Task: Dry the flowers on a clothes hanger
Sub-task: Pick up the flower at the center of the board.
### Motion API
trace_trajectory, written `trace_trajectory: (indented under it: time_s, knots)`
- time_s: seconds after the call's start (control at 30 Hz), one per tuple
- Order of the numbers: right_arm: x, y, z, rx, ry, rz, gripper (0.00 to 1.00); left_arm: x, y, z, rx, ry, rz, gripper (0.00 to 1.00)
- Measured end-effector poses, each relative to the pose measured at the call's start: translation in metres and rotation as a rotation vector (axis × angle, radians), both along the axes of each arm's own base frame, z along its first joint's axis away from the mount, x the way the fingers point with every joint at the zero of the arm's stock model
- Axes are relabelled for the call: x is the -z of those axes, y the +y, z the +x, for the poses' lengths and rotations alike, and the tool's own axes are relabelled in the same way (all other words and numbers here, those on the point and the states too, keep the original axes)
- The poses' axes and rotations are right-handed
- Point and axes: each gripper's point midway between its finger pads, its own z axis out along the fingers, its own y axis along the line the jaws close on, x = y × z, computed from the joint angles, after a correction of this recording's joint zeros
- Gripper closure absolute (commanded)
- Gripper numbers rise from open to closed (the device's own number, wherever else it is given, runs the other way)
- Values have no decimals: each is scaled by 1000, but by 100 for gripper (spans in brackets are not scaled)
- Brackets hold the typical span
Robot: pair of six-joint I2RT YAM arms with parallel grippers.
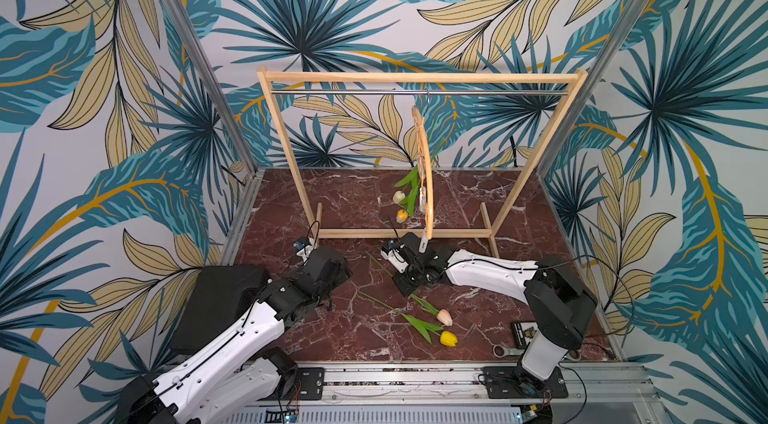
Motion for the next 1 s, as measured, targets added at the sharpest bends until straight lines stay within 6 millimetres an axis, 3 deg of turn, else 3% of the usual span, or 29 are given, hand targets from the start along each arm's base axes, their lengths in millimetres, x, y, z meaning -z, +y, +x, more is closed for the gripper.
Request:
trace_trajectory:
  time_s: [0.17,0.6,0.8,1.0]
  knots:
    - [-26,11,-4,-4,3,93,100,-11,-13,8,25,-73,-84,30]
    - [-64,38,-15,4,89,297,100,-52,-50,25,140,-288,-293,32]
    - [-87,45,-17,12,95,380,100,-47,-61,30,176,-280,-298,37]
    - [-95,50,-17,22,109,419,100,-36,-71,31,211,-243,-309,47]
